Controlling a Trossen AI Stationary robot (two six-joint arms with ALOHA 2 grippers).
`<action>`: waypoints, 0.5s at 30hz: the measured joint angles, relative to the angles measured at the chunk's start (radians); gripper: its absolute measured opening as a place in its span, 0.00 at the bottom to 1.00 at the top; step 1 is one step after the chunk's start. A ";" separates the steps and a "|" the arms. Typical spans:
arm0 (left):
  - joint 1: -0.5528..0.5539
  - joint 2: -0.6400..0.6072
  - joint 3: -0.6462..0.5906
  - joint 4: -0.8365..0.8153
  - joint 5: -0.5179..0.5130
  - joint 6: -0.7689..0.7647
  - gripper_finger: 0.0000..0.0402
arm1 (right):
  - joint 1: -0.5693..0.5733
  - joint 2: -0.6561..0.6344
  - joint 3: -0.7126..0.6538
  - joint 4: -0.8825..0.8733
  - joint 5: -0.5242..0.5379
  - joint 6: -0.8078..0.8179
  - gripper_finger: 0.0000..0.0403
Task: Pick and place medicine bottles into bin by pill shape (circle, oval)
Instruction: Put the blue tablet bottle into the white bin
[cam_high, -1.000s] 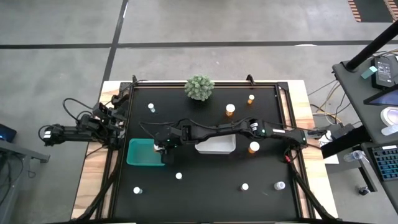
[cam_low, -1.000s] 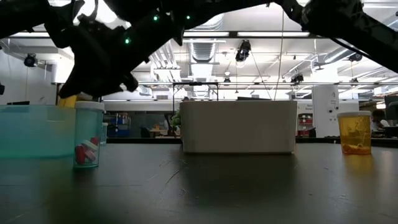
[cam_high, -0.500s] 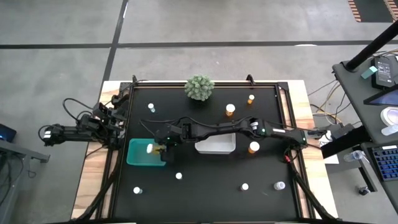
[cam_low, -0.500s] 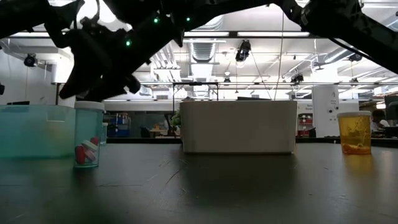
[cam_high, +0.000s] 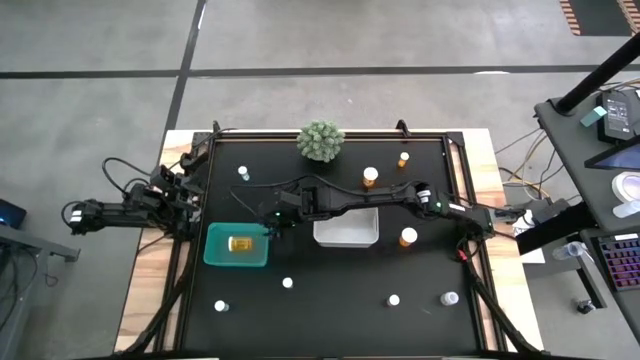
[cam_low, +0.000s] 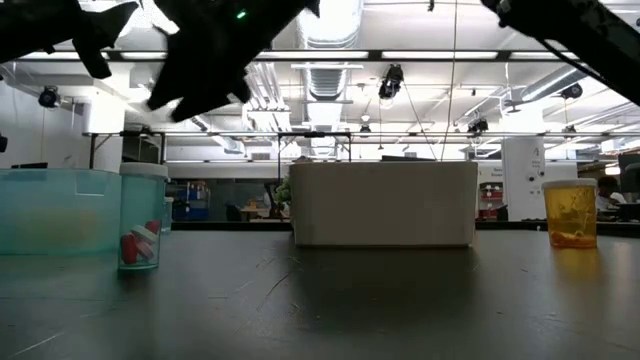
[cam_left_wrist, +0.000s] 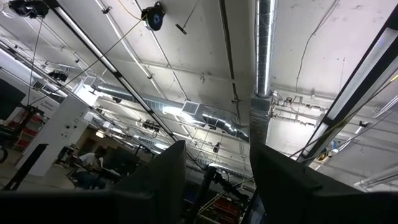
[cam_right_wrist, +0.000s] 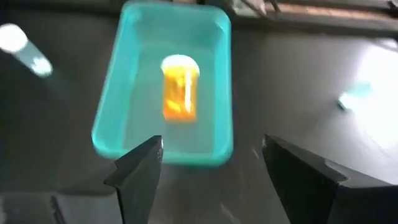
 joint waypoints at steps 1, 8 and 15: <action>0.000 0.000 0.001 -0.009 0.000 0.000 0.41 | 0.003 -0.016 0.000 -0.037 0.019 0.005 0.65; 0.000 0.018 0.002 -0.012 0.006 -0.007 0.41 | 0.036 -0.079 -0.010 -0.208 0.139 0.017 0.65; 0.000 0.055 0.008 -0.011 0.007 -0.008 0.41 | 0.053 -0.166 -0.131 -0.278 0.209 0.052 0.65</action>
